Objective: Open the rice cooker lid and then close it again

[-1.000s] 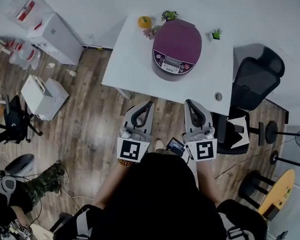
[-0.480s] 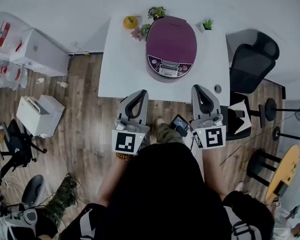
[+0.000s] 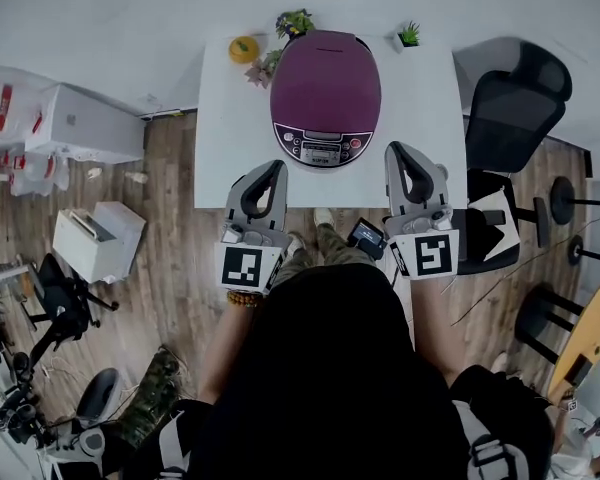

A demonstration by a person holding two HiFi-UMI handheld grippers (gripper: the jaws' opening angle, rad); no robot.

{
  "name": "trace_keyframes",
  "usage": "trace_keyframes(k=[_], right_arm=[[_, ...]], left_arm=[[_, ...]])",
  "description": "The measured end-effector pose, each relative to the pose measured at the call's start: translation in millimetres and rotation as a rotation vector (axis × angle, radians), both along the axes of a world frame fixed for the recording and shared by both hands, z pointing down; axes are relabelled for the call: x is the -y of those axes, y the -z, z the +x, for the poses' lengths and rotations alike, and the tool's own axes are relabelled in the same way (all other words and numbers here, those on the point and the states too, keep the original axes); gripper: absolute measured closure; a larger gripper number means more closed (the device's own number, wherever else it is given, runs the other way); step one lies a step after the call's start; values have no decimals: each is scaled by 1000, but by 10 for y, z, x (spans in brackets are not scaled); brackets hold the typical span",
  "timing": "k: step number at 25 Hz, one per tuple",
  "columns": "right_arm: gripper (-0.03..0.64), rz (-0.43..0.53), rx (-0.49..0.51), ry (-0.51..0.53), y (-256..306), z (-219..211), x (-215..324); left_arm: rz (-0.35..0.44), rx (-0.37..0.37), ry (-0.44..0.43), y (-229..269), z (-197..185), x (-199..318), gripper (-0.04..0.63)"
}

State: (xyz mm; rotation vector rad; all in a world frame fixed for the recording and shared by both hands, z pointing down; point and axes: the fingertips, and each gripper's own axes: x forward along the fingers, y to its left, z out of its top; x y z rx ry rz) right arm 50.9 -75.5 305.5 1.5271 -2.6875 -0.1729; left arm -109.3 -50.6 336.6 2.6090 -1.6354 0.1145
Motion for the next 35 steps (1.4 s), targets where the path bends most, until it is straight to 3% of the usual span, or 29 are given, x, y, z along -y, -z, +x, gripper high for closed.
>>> trace_keyframes(k=[6,13,21,29,35], right_arm=[[588,25,23,38,-108,288,367],[588,-4,50,53,-246,464,605],[588,20,67,36,-337,445,763],[588,17,58,27,-378,404,730],[588,-7,58,21,-453,394,746]], left_arm=[[-4,51,8,-124,296,377,571],[-35,66,53,-213,377,510,571],[-53,79,5,-425,379,585,571],[-73,153,-45,-562,500,673,571],[-124,140,-69,-680,521,750,571]])
